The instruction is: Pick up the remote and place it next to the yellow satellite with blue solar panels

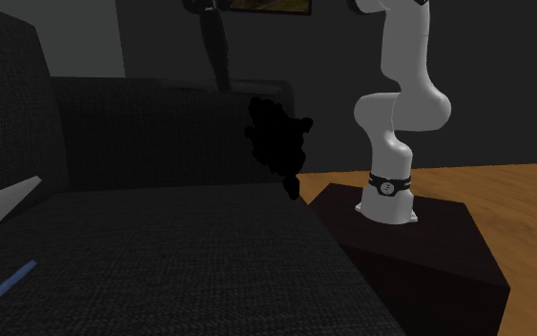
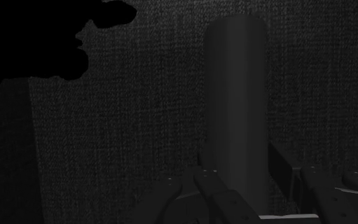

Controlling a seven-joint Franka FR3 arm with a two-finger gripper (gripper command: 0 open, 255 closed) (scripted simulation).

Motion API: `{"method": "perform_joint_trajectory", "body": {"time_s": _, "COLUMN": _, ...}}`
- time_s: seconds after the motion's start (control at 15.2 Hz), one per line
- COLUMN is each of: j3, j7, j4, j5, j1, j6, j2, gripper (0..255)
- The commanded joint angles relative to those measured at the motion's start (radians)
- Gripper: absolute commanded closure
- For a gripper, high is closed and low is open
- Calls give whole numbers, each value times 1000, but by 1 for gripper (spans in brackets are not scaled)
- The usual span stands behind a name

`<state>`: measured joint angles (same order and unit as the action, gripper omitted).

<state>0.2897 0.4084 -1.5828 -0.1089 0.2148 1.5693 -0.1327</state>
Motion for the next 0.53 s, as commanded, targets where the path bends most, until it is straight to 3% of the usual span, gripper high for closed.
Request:
{"method": "perform_joint_trajectory", "body": {"time_s": 0.0, "j3": -17, "j7": 39, "j4": 54, "j5": -14, "j1": -19, "j6": -10, "j2": -42, "gripper": 255}}
{"method": "perform_joint_trajectory", "body": {"time_s": 0.46, "j3": -69, "j7": 162, "j4": 276, "j5": -55, "j1": -76, "j6": -63, "j2": -202, "gripper": 255}}
